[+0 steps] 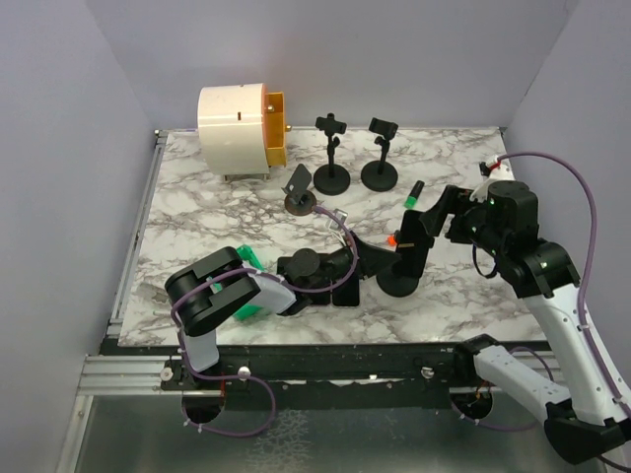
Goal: Remove the phone from the phone stand
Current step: Adjust the phone at the phone stand.
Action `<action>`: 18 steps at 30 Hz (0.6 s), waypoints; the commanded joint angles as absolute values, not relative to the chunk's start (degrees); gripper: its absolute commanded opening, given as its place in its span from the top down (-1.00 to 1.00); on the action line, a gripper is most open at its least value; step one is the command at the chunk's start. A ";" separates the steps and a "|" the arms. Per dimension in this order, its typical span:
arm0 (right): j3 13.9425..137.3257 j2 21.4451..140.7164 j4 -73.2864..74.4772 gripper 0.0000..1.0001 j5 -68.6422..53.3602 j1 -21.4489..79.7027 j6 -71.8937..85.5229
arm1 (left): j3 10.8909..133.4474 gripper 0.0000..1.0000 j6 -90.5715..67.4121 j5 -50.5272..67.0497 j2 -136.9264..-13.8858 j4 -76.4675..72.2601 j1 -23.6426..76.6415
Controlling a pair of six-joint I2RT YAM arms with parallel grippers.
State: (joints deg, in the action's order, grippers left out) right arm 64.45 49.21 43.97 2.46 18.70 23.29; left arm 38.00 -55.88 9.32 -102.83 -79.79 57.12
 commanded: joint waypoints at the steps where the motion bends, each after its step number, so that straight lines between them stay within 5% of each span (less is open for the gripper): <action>1: 68.63 51.90 47.40 -0.52 6.06 19.30 20.98 | 36.33 1.00 -55.37 7.28 -104.66 -79.09 57.48; 14: 74.58 58.97 43.71 -0.48 14.18 23.18 20.56 | 33.45 0.99 -54.45 5.72 -104.50 -80.50 57.48; 18: 75.81 60.35 40.92 -0.47 15.81 25.24 20.58 | 32.88 0.79 -54.29 5.62 -104.12 -80.59 57.48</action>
State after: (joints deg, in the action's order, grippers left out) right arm 73.54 59.44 44.86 12.08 23.57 21.28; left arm 35.42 -55.18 7.25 -103.20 -83.57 57.14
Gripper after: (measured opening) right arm 0.739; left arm 0.046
